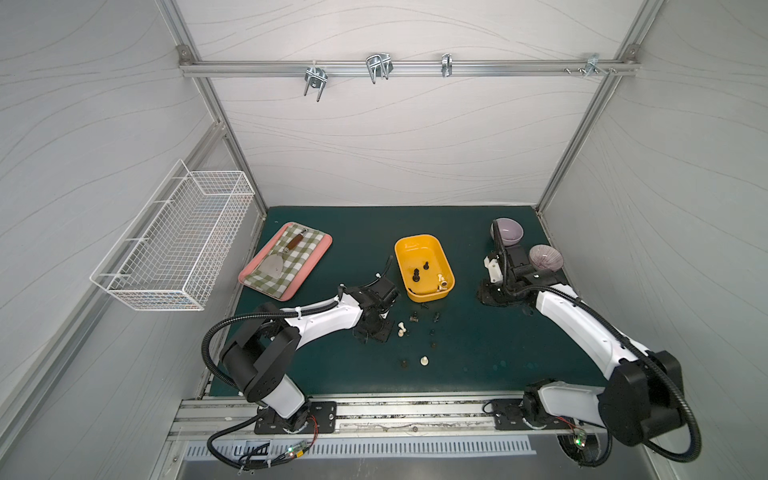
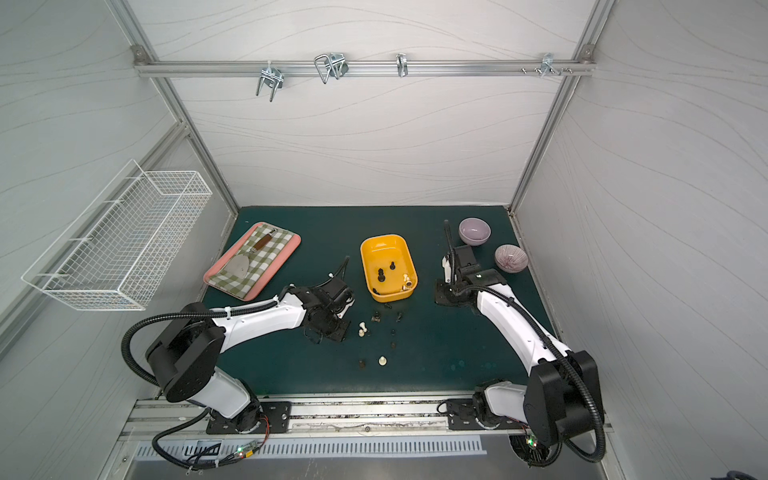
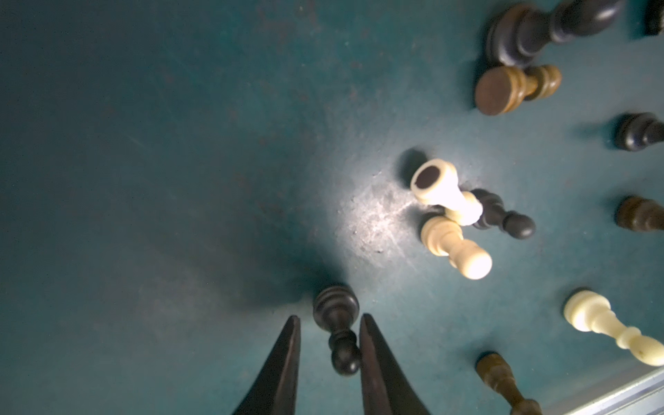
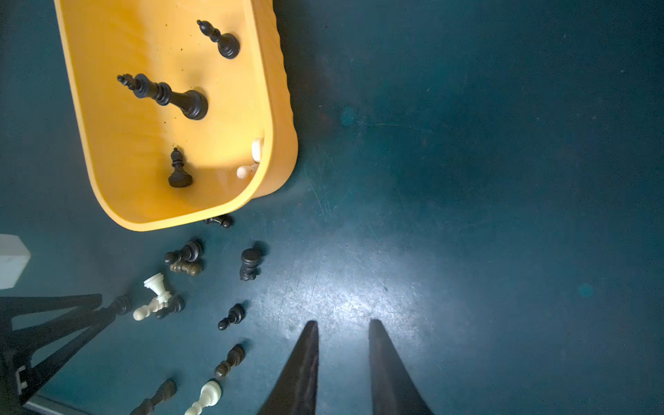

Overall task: Put the chess pieces into the storage box
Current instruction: Pick up the chess piece at the center of the board.

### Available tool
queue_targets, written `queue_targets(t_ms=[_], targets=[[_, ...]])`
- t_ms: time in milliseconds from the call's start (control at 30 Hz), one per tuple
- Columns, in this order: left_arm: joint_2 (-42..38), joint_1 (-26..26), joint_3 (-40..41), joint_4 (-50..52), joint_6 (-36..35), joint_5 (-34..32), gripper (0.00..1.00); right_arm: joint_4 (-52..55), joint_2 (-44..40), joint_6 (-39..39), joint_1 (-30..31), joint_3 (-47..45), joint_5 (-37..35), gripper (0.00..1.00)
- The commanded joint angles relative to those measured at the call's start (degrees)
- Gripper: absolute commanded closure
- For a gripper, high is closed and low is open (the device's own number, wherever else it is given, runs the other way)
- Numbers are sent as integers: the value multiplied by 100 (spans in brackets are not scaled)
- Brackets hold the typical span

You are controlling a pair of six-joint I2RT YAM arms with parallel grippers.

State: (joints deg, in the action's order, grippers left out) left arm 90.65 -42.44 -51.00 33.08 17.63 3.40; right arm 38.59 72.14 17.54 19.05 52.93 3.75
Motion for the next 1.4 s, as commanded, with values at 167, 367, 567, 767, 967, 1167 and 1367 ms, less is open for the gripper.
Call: queue_targets(t_ms=[167, 367, 567, 767, 967, 1167, 1367], targets=[[144, -43, -241, -142, 21, 23, 77, 0, -150, 37, -61, -27, 60, 73], [172, -38, -226, -162, 13, 41, 83, 16, -163, 30, -72, -37, 62, 73], [113, -39, -247, -120, -5, 63, 88, 22, -152, 38, -85, -2, 90, 73], [-53, -42, -391, -22, -36, 64, 90, 81, -133, -2, -81, 69, 101, 73], [-161, -37, -790, 216, -201, 13, 90, 114, -180, -15, -91, 77, 100, 73], [-179, 70, -1440, 395, -482, -33, 90, 133, -258, -15, -110, 51, 116, 73], [109, 433, -2142, 210, -574, 166, 90, 119, -366, 37, -119, -53, 143, 74]])
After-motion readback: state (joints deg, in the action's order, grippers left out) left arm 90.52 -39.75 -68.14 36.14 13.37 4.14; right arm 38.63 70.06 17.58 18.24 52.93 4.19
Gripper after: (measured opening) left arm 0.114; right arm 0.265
